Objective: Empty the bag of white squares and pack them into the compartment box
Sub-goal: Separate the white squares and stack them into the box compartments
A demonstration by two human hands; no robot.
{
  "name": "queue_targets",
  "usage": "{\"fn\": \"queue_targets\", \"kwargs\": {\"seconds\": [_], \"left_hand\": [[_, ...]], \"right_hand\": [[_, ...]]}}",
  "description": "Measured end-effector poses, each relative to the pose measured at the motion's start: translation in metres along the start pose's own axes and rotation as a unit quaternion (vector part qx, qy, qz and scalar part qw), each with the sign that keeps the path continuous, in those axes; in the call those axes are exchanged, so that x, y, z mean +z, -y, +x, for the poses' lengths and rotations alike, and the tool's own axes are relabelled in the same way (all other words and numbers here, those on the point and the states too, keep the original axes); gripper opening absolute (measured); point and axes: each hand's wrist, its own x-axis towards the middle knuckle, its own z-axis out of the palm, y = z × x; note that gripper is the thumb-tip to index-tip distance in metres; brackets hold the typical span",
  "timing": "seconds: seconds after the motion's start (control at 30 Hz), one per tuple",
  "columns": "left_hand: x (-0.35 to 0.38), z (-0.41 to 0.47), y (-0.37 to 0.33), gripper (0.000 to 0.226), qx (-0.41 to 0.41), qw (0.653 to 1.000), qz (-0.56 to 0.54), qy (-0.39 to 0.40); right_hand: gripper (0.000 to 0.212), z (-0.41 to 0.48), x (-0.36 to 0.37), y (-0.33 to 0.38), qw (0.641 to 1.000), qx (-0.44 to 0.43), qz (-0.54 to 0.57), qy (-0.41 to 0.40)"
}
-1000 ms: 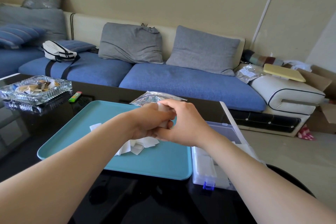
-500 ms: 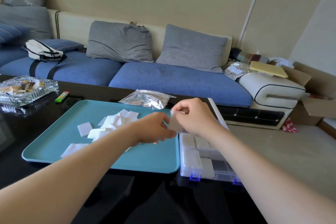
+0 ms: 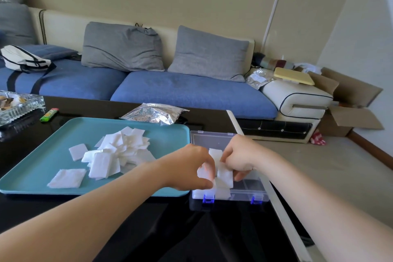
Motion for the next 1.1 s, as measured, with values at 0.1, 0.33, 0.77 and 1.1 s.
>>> {"fn": "queue_targets", "kwargs": {"seconds": [0.1, 0.33, 0.77, 1.1], "left_hand": [[0.002, 0.0, -0.001, 0.019, -0.003, 1.0, 0.011, 0.009], [0.001, 0.001, -0.004, 0.024, 0.004, 0.999, 0.046, 0.027], [0.002, 0.002, 0.001, 0.026, -0.005, 0.998, 0.051, 0.034], [-0.029, -0.002, 0.032, 0.019, -0.122, 0.989, 0.075, -0.039]], "right_hand": [[0.024, -0.005, 0.004, -0.003, 0.999, -0.014, 0.028, 0.013], [0.026, -0.008, 0.01, -0.009, 0.997, -0.068, -0.033, 0.008], [0.024, -0.018, 0.019, 0.001, 0.973, -0.103, -0.197, -0.053], [0.04, 0.001, 0.006, 0.001, 0.972, -0.157, -0.146, -0.096]]}}
